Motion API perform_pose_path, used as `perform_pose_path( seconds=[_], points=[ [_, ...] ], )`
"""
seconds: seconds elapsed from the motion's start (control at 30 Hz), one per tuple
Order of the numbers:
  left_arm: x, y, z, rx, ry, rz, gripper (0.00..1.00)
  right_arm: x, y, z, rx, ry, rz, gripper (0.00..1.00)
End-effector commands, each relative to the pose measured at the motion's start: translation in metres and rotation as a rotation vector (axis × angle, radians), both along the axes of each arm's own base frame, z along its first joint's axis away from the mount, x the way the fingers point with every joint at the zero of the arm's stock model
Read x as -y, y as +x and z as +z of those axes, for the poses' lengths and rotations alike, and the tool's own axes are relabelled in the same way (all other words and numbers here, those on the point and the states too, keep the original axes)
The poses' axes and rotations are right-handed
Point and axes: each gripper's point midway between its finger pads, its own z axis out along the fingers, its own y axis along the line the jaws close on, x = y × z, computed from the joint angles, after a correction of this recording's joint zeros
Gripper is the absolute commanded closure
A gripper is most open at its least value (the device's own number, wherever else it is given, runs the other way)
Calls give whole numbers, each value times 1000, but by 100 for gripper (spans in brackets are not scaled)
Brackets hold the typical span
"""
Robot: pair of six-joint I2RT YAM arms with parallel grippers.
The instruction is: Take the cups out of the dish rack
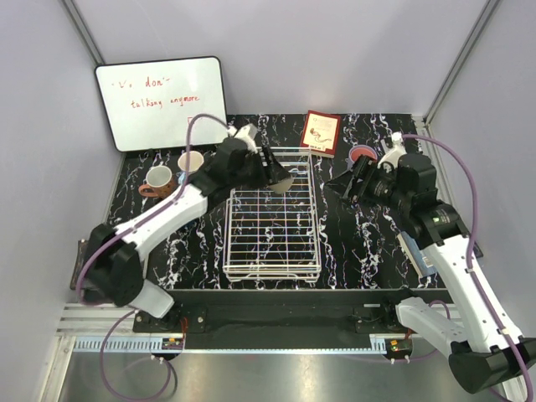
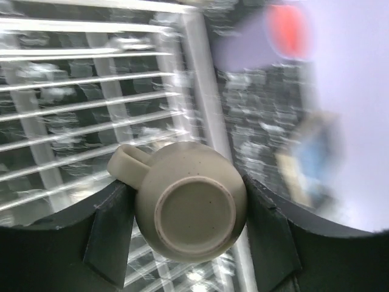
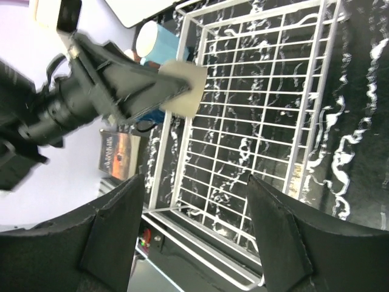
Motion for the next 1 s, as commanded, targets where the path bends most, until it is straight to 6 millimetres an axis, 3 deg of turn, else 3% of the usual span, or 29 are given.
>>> perform_pose_path(
  seconds=[0.0,0.13,0.2,0.23,0.27,0.33,0.6,0.97],
  points=[
    [38,-49,77,71,-475,-277,100,-16,-3,14,25,114,52,25],
    [35,-78,98,131,-698,-406,100,-26,-10,20,43,178,111,25],
    [30,-90,98,57,-830,-444,100,-30,-16,25,55,207,144,26],
    [25,-99,124,167,-924,-504,100,-31,-18,21,45,214,152,27],
    [26,-99,123,98,-993,-508,100,-33,-20,22,41,226,159,27],
    [22,-106,139,146,-1077,-552,100,-36,-23,20,39,242,179,30],
    [37,-113,148,148,-1075,-598,100,-40,-28,26,57,295,201,36],
    [49,-130,137,91,-1054,-636,100,-48,-17,37,75,311,222,37]
  ],
)
